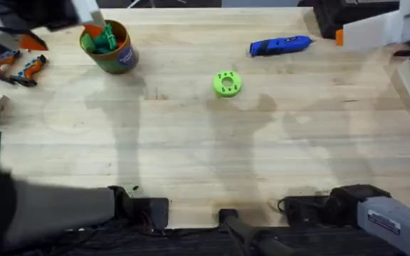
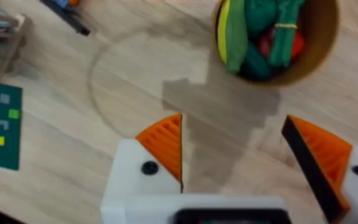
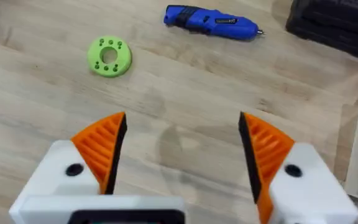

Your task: Pick up the gripper from the table and insert it into the empty holder that is missing its gripper. Then pick up a screw, insert it into the mounting hole, and use the screwdriver to tighten it. Finally, clean up the table by picking up the vegetable and placing it into the bucket.

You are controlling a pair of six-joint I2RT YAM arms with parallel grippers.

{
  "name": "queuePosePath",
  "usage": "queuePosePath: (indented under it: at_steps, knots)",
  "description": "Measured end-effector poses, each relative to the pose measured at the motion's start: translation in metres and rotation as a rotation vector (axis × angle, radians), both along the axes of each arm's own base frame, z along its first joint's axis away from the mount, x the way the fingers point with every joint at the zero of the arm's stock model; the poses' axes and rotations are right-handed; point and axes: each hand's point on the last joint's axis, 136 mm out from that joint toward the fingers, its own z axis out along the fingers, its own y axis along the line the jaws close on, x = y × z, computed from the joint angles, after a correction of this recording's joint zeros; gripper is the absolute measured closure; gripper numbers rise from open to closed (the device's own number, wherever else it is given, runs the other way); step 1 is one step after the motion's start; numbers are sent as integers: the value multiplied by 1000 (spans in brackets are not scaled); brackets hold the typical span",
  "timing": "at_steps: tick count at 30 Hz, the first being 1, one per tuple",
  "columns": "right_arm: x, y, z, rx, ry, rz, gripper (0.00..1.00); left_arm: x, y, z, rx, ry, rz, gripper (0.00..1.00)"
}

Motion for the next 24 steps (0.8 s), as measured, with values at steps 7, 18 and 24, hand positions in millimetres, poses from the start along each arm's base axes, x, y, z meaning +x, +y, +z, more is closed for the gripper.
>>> queuePosePath:
  at_steps: [7, 18, 24]
  knots:
    - [0, 0, 0, 0, 0, 0, 10, -70, -36, 58, -57, -86, -151, 30]
    - [0, 0, 0, 0, 0, 0, 11, -158, -66, 127, -3, -376, -268, 13]
    - [0, 0, 0, 0, 0, 0, 10, -194, -75, 150, 39, -515, -287, 15]
